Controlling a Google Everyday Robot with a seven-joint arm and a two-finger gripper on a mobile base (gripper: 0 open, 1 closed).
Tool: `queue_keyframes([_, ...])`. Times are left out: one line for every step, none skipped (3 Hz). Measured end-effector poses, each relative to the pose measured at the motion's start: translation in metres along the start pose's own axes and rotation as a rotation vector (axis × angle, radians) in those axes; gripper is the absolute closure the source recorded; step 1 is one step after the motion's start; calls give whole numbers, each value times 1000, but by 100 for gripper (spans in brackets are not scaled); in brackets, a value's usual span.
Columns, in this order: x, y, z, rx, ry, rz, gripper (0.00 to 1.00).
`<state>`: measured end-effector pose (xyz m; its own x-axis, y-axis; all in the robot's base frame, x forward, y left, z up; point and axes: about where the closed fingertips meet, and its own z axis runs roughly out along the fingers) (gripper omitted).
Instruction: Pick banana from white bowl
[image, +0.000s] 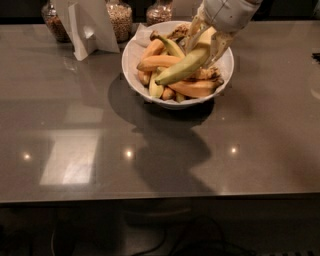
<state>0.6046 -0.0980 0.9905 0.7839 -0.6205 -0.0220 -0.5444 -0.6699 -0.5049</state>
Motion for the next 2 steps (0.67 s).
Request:
queue_keyframes([-2,-8,-27,103,-75,49,100])
queue_keyframes([-10,-24,-60,207,-135,60,100])
